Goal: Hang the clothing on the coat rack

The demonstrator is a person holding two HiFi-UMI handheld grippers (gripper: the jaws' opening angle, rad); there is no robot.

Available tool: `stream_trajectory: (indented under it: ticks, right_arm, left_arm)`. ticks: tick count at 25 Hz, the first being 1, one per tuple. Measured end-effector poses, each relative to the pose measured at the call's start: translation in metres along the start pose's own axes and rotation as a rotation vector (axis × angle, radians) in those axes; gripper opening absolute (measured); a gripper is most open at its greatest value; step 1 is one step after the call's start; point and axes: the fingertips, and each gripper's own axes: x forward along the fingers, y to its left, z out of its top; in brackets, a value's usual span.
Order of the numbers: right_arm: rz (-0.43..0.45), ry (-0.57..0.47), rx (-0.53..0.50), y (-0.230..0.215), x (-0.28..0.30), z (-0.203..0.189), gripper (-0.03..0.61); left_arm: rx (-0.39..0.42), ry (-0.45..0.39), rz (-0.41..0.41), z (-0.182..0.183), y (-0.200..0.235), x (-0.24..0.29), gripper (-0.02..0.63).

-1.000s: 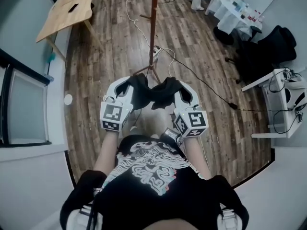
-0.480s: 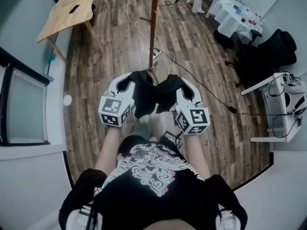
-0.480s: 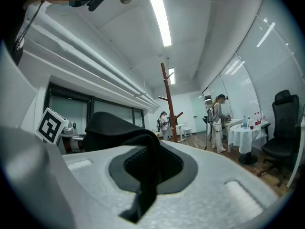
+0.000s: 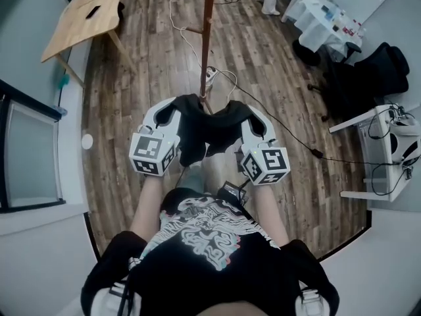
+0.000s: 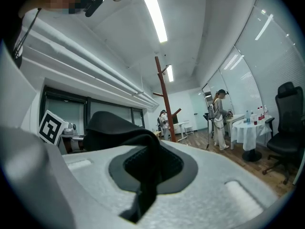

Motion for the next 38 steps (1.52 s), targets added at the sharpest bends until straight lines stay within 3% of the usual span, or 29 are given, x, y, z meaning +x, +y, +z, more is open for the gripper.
stream_trajectory:
  ticks: [11,21,28,38]
  right_arm:
    - [-0.037,0.003,0.009,-0.058,0.116,0.011,0.009]
    - [-0.103,-0.006,-0.009,-0.101,0.198,0.023,0.009]
    - [-0.167,-0.027,0.008,-0.119,0.224,0.029,0.009]
    - [-0.191,-0.022,-0.001,-0.125,0.237,0.033,0.009]
  left_arm:
    - [-0.005,0.016,0.023,0.013,0.083,0.101,-0.002]
    - [-0.01,0.0,-0.006,0.033,0.142,0.18,-0.003]
    - [0.005,0.008,-0.055,0.037,0.163,0.206,-0.003]
    - [-0.001,-0.011,-0.058,0.047,0.177,0.219,-0.003]
